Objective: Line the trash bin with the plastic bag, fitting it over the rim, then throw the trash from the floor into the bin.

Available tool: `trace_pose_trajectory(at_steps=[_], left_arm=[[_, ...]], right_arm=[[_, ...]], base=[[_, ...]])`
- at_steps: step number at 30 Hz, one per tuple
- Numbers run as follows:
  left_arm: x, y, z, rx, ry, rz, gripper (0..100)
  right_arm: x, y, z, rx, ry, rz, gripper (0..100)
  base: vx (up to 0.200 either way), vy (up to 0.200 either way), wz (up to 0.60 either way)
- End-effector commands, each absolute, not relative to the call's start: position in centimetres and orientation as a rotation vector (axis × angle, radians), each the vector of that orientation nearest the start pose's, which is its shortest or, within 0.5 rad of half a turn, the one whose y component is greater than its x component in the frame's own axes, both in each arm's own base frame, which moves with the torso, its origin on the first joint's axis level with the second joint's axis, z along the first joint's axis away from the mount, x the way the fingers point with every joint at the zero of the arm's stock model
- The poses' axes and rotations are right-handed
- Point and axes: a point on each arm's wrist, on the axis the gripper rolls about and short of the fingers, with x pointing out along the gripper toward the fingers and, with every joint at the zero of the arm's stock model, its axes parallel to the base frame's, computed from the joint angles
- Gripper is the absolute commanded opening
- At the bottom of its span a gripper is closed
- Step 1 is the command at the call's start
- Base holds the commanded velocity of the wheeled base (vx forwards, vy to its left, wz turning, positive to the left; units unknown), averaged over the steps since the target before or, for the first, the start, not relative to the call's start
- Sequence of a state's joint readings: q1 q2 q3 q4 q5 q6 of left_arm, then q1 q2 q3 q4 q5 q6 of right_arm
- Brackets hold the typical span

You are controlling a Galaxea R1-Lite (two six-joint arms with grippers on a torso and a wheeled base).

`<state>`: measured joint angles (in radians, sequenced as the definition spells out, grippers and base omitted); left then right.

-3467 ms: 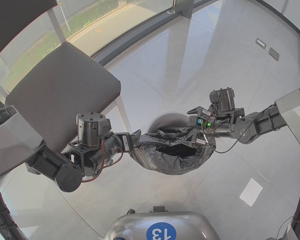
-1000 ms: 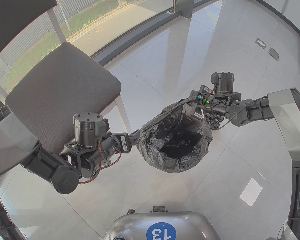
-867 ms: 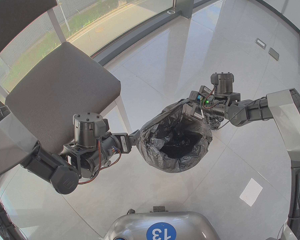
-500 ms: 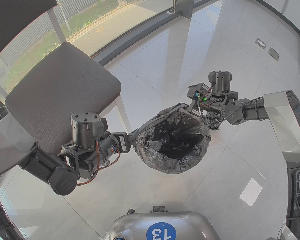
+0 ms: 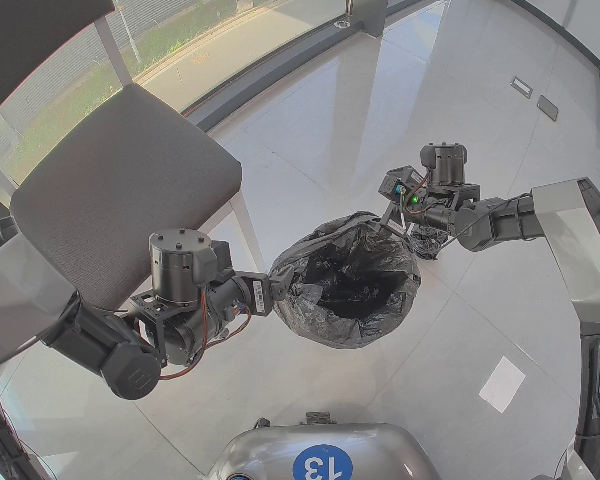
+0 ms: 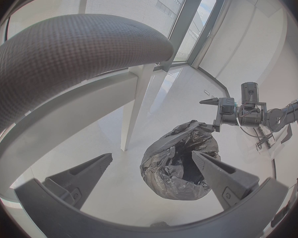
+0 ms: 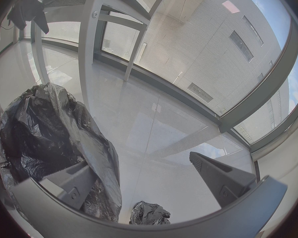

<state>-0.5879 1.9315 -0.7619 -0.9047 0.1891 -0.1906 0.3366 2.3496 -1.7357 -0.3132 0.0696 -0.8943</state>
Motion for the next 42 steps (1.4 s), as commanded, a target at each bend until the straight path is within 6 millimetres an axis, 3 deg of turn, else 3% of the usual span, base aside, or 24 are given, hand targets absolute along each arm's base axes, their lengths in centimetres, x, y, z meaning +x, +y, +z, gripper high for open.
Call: trace_pose_trajectory(at_steps=[1,6,11,15,19,23,29,38,42], left_arm=[[29.2,-20.3,11.6,-0.053,0.285,-0.414,100],[29.4,-20.9,11.5,-0.052,0.283,-0.428,100],[29.2,-21.3,11.3,-0.050,0.288,-0.440,100],[29.3,-21.3,11.2,-0.048,0.289,-0.438,100],[29.7,-21.5,10.8,-0.031,0.296,-0.441,100],[30.9,-21.7,9.8,0.101,0.274,-0.446,100],[32.9,-23.1,9.4,0.143,0.244,-0.479,100],[34.2,-22.0,9.0,0.394,0.182,-0.546,100],[35.7,-21.6,11.2,0.509,0.113,-0.560,100]], right_arm=[[44.3,15.9,16.0,-0.851,0.135,0.506,100],[42.8,15.2,15.7,-0.806,0.196,0.527,100],[41.0,14.5,12.9,-0.752,0.310,0.597,100],[39.9,14.4,12.4,-0.745,0.334,0.630,100],[38.8,14.0,14.3,-0.748,0.296,0.617,100],[37.4,13.1,16.6,-0.748,0.257,0.593,100],[35.1,11.2,18.8,-0.742,0.231,0.554,100],[32.3,8.4,20.4,-0.740,0.225,0.494,100],[31.3,7.6,20.5,-0.740,0.232,0.481,100]], base=[[0.000,0.000,0.00],[0.000,0.000,0.00],[0.000,0.000,0.00],[0.000,0.000,0.00],[0.000,0.000,0.00],[0.000,0.000,0.00],[0.000,0.000,0.00],[0.000,0.000,0.00],[0.000,0.000,0.00]])
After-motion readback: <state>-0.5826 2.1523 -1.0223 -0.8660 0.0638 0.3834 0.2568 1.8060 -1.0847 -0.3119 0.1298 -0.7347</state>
